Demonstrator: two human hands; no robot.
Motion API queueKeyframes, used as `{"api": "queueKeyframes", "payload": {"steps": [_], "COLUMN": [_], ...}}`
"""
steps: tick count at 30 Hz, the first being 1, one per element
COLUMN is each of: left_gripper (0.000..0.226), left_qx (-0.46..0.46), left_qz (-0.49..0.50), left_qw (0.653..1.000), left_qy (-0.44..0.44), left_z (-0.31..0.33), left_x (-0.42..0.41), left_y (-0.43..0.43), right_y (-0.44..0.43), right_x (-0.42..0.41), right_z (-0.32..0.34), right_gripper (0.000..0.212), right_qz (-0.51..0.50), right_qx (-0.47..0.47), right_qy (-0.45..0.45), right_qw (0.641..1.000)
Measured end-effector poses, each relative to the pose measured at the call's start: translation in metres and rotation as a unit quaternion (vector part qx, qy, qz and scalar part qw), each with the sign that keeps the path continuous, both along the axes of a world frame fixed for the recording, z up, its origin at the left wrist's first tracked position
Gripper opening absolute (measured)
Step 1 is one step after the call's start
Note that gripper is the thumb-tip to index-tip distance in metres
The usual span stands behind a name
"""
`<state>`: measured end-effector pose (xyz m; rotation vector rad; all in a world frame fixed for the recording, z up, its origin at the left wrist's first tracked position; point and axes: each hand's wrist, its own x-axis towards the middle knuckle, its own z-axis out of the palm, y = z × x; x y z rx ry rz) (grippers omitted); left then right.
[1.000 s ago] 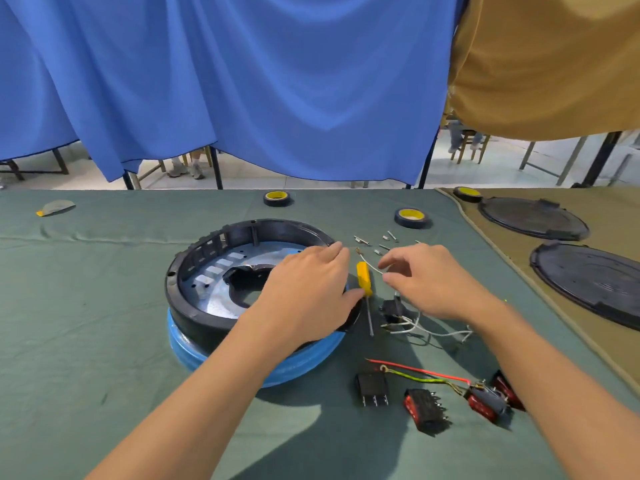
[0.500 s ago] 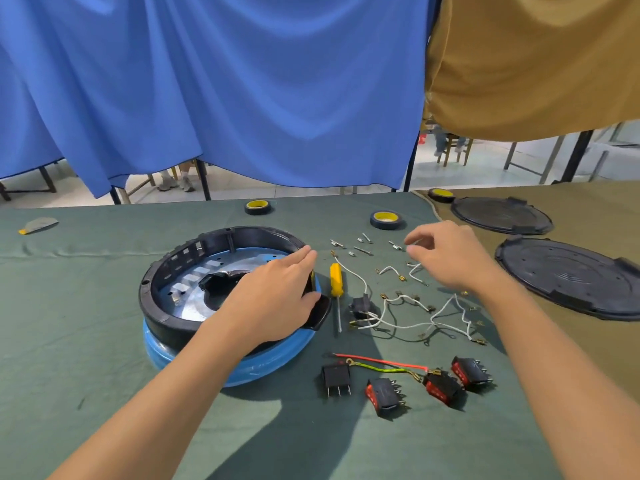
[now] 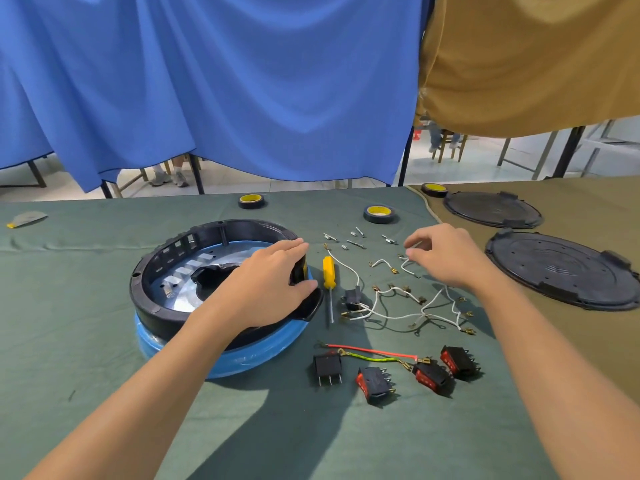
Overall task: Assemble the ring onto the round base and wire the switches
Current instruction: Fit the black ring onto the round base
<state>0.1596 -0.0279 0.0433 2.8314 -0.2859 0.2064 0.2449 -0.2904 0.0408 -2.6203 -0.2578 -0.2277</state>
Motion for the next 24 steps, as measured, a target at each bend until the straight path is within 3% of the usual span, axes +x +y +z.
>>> {"api": "queueKeyframes", "payload": {"steps": [13,24], "left_gripper": [0.073,0.084], "left_qx": [-0.013,-0.053], "left_qz": [-0.017,-0.027], "left_qw": [0.999,0.996], "left_qy": [0.037,0.070], "left_z": [0.001,-0.003], "left_x": [0.000,0.005], "left_y": [0.000,0.003], "right_y": [0.042,0.097], "right_x": [-0.002,0.054], "right_z": [-0.011,-0.019], "right_gripper": [0.020,0.029], "right_qz": [0.062,0.068], "right_qx": [-0.039,-0.078], "right_qy": [0.008,0.006], "right_qw": [0.997,0.995]}}
